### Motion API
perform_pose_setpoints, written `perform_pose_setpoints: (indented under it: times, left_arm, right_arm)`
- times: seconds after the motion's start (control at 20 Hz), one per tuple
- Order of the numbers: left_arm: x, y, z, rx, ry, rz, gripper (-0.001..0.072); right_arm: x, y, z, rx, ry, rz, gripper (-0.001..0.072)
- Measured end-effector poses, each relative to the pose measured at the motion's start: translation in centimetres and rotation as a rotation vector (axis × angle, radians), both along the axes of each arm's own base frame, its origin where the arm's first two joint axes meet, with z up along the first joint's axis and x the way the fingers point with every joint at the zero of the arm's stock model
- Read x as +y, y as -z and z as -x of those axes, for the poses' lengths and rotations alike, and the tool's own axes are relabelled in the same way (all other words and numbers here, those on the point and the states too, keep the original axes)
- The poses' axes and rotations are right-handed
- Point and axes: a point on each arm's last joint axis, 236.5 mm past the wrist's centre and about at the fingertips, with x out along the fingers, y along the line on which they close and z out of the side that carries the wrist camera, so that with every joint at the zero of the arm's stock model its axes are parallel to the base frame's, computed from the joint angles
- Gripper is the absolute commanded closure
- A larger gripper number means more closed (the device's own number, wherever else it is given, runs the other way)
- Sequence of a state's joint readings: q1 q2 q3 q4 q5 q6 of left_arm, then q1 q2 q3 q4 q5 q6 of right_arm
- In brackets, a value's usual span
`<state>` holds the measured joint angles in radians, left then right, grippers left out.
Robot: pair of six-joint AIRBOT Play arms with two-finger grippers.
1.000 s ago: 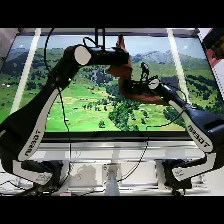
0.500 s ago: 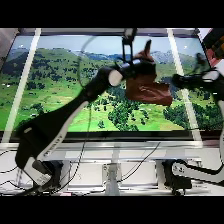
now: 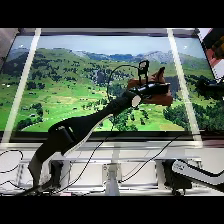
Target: Fold the clothes and pants, and hang the long-sleeved shirts on hangers.
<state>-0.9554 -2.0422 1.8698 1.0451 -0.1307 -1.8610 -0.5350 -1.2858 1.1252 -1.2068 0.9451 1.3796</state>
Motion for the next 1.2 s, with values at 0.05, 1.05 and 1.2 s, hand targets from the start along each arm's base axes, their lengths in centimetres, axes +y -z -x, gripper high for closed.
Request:
perform_pose_setpoints:
  times: [0.05, 1.05, 1.2]
  left_arm:
    - [-0.2, 0.3, -0.1, 0.011, -0.005, 0.008, 0.069]
    - [4.3, -5.4, -7.0, -0.055, -0.171, 0.163, 0.0125]
    - [7.5, -8.9, -9.4, -0.082, -0.218, 0.192, 0.0125]
  right_arm:
    - [-0.1, 0.3, 0.2, 0.007, 0.002, -0.001, 0.0694]
    - [2.2, -0.5, -1.4, -0.083, 0.032, -0.14, 0.0187]
    - [6.6, -1.0, -2.2, -0.094, -0.097, -0.196, 0.0184]
